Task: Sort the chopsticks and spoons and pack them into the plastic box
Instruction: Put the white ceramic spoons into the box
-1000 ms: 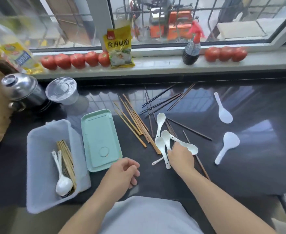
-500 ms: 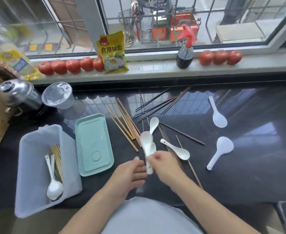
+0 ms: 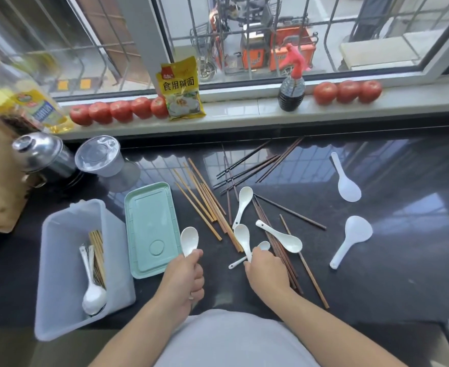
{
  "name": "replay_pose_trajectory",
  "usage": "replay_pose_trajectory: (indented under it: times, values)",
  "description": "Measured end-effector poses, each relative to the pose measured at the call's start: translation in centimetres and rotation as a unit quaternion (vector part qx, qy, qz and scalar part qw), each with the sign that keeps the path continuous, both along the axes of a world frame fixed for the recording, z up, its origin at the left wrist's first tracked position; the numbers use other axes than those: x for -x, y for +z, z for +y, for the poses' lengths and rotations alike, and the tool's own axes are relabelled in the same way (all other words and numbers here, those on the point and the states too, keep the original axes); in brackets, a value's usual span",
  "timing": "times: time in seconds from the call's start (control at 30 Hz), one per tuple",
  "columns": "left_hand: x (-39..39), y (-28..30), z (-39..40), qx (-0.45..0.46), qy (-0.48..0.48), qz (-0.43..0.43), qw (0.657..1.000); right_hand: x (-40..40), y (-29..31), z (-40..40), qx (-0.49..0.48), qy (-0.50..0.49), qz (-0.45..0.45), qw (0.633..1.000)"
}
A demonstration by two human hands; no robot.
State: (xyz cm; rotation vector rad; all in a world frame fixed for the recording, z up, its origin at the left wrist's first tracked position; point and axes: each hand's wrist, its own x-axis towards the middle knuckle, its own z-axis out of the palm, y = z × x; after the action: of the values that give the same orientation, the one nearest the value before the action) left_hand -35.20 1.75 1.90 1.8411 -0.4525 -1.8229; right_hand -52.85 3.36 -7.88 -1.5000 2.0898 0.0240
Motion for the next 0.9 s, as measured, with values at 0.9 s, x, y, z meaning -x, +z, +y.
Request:
replay_pose_trajectory:
  times: [0.9]
  values:
    - [1.4, -1.0, -0.4, 0.009, -0.110, -0.027, 0.994, -4.4, 10.4, 0.1, 0.007, 0.171, -0.172, 0.970]
